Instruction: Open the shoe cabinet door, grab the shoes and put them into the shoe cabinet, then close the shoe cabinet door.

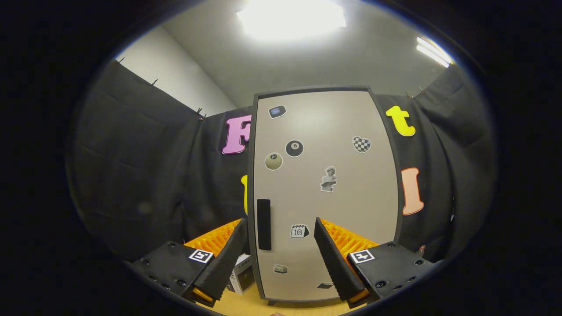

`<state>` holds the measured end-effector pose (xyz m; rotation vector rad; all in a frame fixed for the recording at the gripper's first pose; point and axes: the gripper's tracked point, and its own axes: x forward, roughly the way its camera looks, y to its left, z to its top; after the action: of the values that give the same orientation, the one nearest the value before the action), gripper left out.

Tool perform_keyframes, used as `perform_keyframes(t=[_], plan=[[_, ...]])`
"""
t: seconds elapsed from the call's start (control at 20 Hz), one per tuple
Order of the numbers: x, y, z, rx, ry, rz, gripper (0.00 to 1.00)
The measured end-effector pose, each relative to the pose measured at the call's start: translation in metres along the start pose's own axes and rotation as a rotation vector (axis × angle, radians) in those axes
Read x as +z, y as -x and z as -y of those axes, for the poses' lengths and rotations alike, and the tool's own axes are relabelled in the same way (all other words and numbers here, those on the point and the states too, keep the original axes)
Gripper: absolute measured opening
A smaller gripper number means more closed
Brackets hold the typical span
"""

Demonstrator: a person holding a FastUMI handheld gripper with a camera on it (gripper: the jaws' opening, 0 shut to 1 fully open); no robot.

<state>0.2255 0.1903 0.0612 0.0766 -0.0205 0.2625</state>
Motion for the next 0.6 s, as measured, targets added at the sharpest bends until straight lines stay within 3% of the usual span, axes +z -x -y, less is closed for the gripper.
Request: perform_keyframes(t=[0.6], plan=[[-0.048, -0.097, -0.027, 0.055, 0.024, -0.085, 0.97]])
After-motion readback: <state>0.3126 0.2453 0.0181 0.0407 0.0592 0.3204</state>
